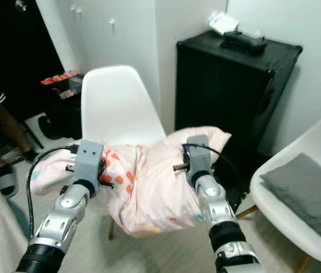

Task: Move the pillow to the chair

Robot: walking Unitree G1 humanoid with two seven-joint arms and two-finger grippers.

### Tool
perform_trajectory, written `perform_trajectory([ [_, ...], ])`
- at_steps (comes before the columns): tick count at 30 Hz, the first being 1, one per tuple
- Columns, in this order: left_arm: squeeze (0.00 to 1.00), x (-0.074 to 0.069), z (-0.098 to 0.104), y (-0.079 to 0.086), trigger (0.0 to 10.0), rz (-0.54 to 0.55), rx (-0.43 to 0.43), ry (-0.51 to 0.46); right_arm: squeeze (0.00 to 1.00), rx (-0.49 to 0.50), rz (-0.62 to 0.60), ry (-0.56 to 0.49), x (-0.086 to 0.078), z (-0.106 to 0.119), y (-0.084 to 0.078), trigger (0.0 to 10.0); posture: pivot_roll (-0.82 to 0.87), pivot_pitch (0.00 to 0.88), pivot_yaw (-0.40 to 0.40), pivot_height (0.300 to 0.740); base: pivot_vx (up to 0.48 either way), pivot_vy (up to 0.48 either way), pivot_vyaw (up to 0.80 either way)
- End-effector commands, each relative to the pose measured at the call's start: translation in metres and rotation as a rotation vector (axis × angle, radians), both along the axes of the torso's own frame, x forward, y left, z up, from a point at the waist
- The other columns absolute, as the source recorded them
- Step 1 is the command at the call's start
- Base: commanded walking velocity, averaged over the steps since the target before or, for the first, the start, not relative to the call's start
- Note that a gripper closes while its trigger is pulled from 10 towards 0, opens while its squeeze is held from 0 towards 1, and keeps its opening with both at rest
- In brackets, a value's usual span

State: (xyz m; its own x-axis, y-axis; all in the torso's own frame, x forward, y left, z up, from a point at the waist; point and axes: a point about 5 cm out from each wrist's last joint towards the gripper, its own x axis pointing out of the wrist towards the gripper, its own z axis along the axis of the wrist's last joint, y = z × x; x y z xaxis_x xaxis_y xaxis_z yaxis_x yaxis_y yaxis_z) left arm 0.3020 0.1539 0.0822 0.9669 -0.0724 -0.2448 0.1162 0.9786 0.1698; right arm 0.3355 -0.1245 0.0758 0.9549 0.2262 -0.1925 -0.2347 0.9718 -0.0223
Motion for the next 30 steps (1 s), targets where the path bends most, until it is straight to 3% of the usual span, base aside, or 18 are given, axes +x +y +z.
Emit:
perform_trajectory([
  [1, 0.0, 0.003, 0.01, -0.01, 10.0, -0.046, -0.005, -0.053, 0.0, 0.017, 0.03, -0.06, 0.004, 0.012, 0.009, 10.0, 0.09, 0.0, 0.024, 0.74, 0.0, 0.0, -0.8],
  [30, 0.0, 0.009, 0.011, -0.02, 10.0, -0.049, -0.034, -0.058, 0.0, -0.017, -0.014, -0.044, 0.005, 0.01, 0.001, 10.0, 0.06, 0.0, 0.026, 0.74, 0.0, 0.0, -0.8],
])
